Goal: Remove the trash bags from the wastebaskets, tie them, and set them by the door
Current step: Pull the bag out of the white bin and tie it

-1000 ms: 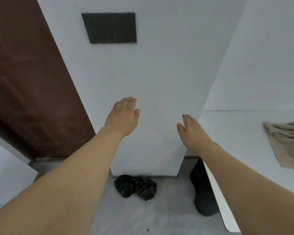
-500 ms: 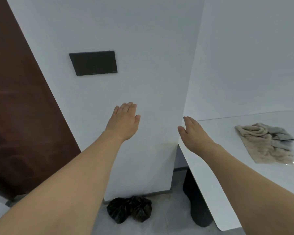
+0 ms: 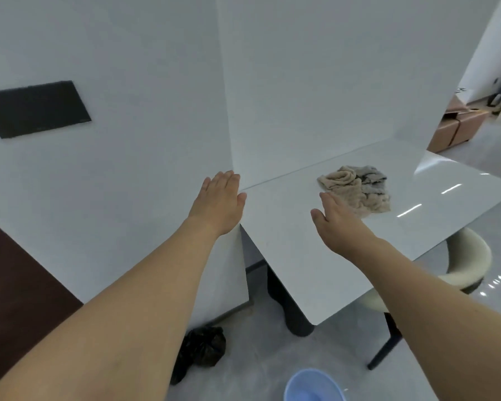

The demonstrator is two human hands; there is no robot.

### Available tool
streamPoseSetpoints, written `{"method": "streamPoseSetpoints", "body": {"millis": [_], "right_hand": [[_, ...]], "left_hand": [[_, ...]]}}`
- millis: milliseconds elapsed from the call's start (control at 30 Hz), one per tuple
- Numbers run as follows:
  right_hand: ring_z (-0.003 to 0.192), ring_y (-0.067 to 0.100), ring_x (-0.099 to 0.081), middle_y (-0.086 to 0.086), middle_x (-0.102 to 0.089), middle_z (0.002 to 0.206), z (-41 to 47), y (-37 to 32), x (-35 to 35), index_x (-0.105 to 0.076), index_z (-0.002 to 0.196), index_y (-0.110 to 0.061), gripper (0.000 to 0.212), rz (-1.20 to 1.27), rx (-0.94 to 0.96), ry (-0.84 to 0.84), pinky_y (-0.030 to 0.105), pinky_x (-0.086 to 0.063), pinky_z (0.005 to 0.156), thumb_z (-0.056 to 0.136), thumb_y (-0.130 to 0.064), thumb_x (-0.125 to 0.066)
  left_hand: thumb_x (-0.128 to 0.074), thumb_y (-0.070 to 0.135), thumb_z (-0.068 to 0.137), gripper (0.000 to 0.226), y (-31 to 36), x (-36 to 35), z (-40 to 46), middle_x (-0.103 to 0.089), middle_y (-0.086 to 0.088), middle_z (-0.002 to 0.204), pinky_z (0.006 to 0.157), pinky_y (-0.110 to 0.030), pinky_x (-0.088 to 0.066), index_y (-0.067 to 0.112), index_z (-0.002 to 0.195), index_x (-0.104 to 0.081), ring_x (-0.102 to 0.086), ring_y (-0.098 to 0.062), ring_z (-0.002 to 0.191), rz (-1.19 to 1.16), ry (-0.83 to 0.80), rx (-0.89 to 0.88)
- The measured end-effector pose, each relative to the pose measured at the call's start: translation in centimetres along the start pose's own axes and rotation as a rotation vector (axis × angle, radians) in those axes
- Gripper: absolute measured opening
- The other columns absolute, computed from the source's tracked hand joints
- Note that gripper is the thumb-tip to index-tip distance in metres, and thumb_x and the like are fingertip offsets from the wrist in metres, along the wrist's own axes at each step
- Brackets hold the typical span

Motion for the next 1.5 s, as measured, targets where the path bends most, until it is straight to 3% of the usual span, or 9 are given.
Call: {"method": "streamPoseSetpoints", "body": {"millis": [133,300,433,567,667,933,1133,1233,1500], "right_hand": [[0.116,0.03,-0.042,0.016,-0.047,0.125,-3.9,7.4,3.1,-0.041,0.13,0.004,0.038,0.027,-0.118,0.053,0.04,-0.031,0.107,0.1,-0.018,-0.036],[0.138,0.032,-0.028,0.02,-0.036,0.146,-9.9,15.6,7.0,-0.035,0.138,0.008,0.043,-0.045,-0.228,0.058,0.034,-0.017,0.113,0.103,-0.016,-0.031],[0.128,0.031,-0.039,0.017,-0.047,0.131,-14.0,21.3,9.1,-0.046,0.124,0.002,0.033,0.017,-0.351,0.145,0.038,-0.029,0.107,0.1,-0.018,-0.034],[0.132,0.029,-0.035,0.014,-0.04,0.143,-18.9,26.6,11.1,-0.038,0.138,-0.003,0.044,0.001,-0.525,0.212,0.038,-0.027,0.108,0.101,-0.025,-0.033],[0.125,0.033,-0.04,0.018,-0.046,0.135,-23.2,30.9,12.6,-0.043,0.129,0.001,0.039,-0.014,-0.637,0.273,0.042,-0.031,0.106,0.099,-0.023,-0.035],[0.134,0.029,-0.033,0.017,-0.038,0.145,-39.9,40.3,19.1,-0.034,0.141,0.002,0.045,-0.076,-0.927,0.364,0.032,-0.021,0.11,0.101,-0.02,-0.034],[0.134,0.03,-0.034,0.019,-0.039,0.144,-52.2,47.8,23.3,-0.038,0.136,0.003,0.044,-0.126,-1.114,0.389,0.035,-0.024,0.109,0.101,-0.022,-0.034],[0.142,0.028,-0.025,0.017,-0.027,0.154,-55.8,51.6,23.9,-0.028,0.146,0.0,0.052,-0.117,-1.161,0.367,0.036,-0.018,0.115,0.102,-0.026,-0.032],[0.147,0.025,-0.015,0.016,-0.018,0.159,-55.8,62.1,25.7,-0.019,0.15,0.0,0.055,-0.075,-1.167,0.312,0.033,-0.01,0.118,0.103,-0.027,-0.031]], "left_hand": [[-0.027,0.033,0.103,0.054,7.6,-1.1,-0.1,-0.017,-0.008,0.161,0.121,-0.042,-0.005,0.009,0.152,-0.02,-0.01,-0.022,0.149,-0.015,-0.009,-0.065],[-0.025,0.033,0.104,0.055,18.2,-2.6,-0.8,-0.012,-0.006,0.162,0.121,-0.039,0.0,0.01,0.153,-0.016,-0.005,-0.021,0.149,-0.053,-0.041,-0.201],[-0.025,0.032,0.104,0.055,26.0,-4.3,-0.2,-0.016,-0.008,0.161,0.121,-0.039,-0.001,0.008,0.152,-0.017,-0.008,-0.021,0.149,-0.051,-0.07,-0.32],[-0.028,0.033,0.103,0.052,35.0,-6.7,0.0,-0.024,-0.012,0.158,0.12,-0.043,-0.01,0.007,0.148,-0.027,-0.017,-0.027,0.146,-0.095,-0.105,-0.512],[-0.029,0.033,0.103,0.054,41.9,-8.8,-1.2,-0.019,-0.01,0.16,0.12,-0.042,-0.01,0.008,0.151,-0.022,-0.013,-0.025,0.147,-0.12,-0.138,-0.632],[-0.031,0.032,0.102,0.053,62.0,-12.4,-8.4,-0.028,-0.012,0.155,0.118,-0.044,-0.013,0.005,0.147,-0.028,-0.022,-0.026,0.144,-0.152,-0.146,-0.998],[-0.03,0.033,0.103,0.054,76.8,-13.7,-16.5,-0.023,-0.01,0.159,0.119,-0.042,-0.009,0.007,0.15,-0.025,-0.018,-0.025,0.146,-0.223,-0.177,-1.126],[-0.029,0.033,0.103,0.054,82.1,-14.6,-19.3,-0.022,-0.009,0.159,0.119,-0.043,-0.008,0.008,0.15,-0.024,-0.017,-0.025,0.147,-0.222,-0.204,-1.194],[-0.03,0.032,0.103,0.053,90.7,-19.8,-16.2,-0.024,-0.009,0.159,0.119,-0.043,-0.007,0.008,0.149,-0.026,-0.017,-0.026,0.147,-0.152,-0.268,-1.162]]}}
Point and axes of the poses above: each hand's wrist, its own z-axis towards the middle knuckle, its own x-axis out of the back of the hand, y = z × x, the point moved 2 cm from there along z, towards the middle knuckle
